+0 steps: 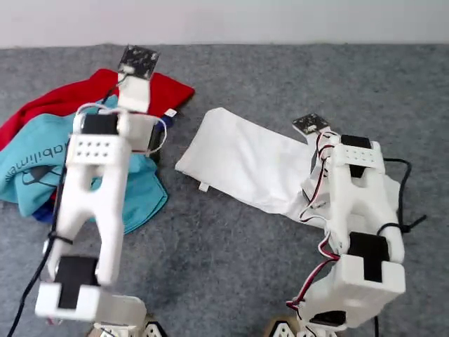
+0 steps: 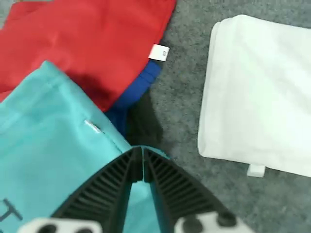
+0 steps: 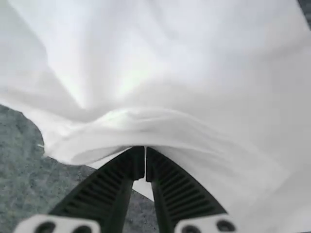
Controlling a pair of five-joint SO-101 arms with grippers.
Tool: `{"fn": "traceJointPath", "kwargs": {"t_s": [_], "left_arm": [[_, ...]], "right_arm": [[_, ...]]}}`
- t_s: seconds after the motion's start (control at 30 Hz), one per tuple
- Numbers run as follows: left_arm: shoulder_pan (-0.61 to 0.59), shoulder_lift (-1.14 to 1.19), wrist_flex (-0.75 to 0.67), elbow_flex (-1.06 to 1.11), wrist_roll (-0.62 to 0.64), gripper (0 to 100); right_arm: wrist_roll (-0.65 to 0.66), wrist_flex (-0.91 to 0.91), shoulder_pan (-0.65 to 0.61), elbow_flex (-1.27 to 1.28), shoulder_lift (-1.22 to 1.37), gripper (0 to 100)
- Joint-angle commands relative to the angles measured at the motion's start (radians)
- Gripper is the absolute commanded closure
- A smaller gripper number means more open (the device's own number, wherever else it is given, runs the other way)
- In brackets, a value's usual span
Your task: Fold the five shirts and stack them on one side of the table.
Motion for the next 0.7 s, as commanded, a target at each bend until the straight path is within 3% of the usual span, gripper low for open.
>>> {"fn": "traceJointPath", "kwargs": {"t_s": [0.0, 0.27, 0.37, 0.47, 0.67], "left_arm": [[0.037, 0.121, 0.071, -0.211, 0.003, 99], [0.101, 0.543, 0.305, -0.759, 0.003, 94], [0.149, 0.724, 0.508, -1.023, 0.000, 82], [0.146, 0.856, 0.523, -1.205, -0.002, 71], [0.138, 0.941, 0.520, -1.287, -0.017, 71]], "right_arm": [[0.020, 0.053, 0.005, -0.017, -0.044, 98.7], [0.117, 0.193, 0.004, -0.103, -0.326, 98.6], [0.117, 0.206, 0.008, -0.112, -0.412, 96.3], [0.115, 0.213, 0.008, -0.109, -0.464, 91.4], [0.089, 0.220, 0.010, -0.109, -0.503, 89.4]]}}
